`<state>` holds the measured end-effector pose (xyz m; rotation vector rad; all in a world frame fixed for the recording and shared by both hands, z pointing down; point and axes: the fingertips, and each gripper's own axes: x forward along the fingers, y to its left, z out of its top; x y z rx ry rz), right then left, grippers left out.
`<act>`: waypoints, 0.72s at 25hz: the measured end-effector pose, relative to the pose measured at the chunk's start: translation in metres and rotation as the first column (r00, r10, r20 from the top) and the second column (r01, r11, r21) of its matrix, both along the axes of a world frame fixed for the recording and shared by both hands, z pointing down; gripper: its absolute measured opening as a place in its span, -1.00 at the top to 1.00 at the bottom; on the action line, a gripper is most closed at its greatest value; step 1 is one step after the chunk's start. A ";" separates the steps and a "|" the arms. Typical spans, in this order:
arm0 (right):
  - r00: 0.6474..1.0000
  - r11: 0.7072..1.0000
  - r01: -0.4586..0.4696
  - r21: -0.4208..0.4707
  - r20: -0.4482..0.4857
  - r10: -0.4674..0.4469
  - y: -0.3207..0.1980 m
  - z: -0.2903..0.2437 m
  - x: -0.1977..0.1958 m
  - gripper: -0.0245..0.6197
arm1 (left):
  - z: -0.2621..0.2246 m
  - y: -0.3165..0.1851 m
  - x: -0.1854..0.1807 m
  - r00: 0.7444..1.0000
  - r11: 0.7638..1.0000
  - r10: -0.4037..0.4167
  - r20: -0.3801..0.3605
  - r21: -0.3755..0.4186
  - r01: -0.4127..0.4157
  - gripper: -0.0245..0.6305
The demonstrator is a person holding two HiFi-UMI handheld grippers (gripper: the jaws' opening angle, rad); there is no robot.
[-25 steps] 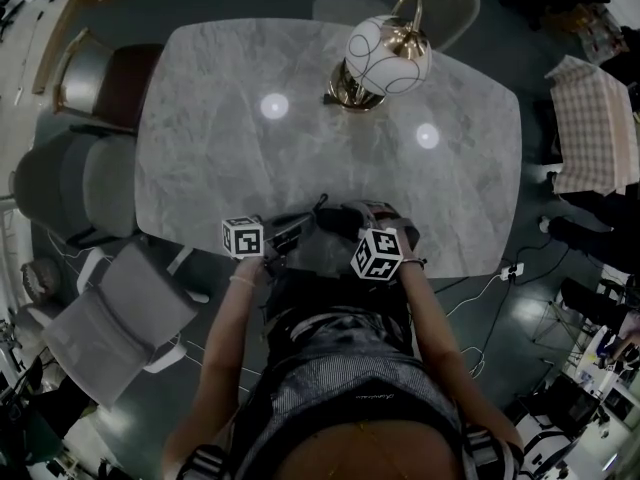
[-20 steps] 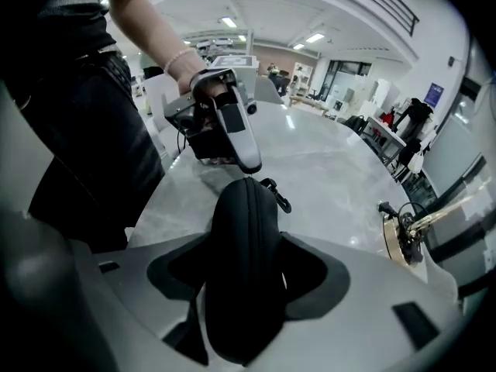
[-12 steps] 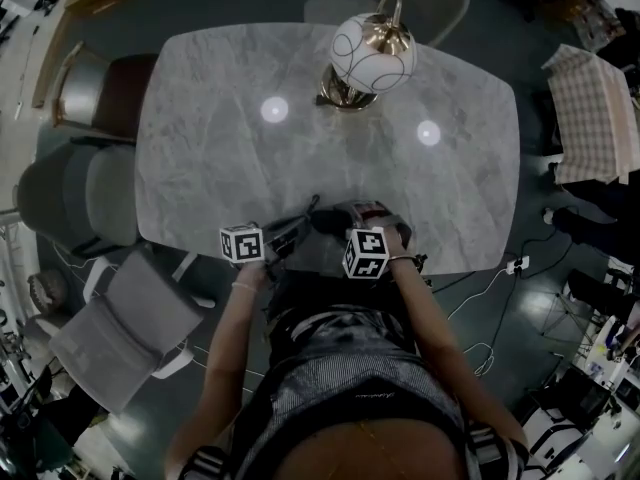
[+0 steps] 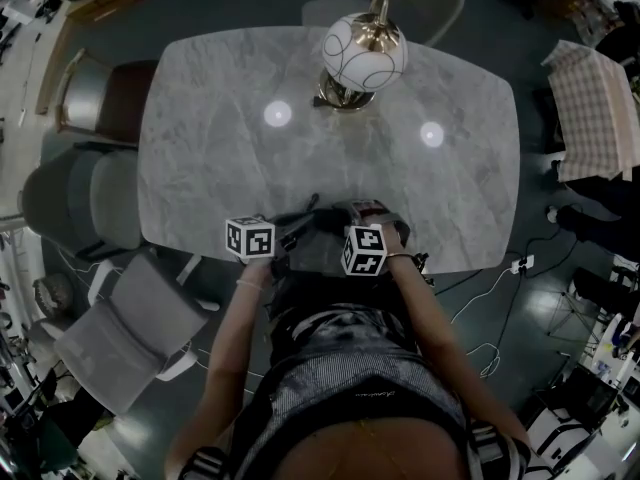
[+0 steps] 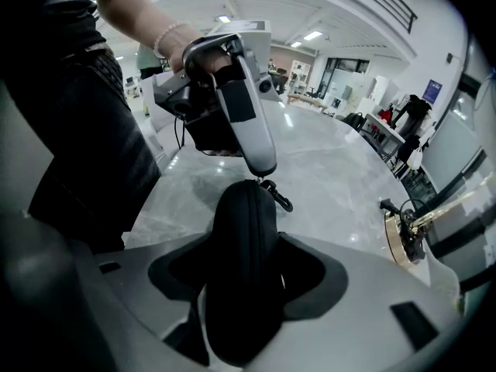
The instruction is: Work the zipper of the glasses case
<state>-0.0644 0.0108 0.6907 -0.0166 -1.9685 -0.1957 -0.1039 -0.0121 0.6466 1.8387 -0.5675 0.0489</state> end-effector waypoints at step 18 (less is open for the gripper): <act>1.000 1.000 -0.024 0.005 0.018 0.024 -0.006 -0.001 -0.001 -0.01 | -0.009 -0.006 0.023 0.994 0.998 0.046 0.101 0.042 -0.051 0.90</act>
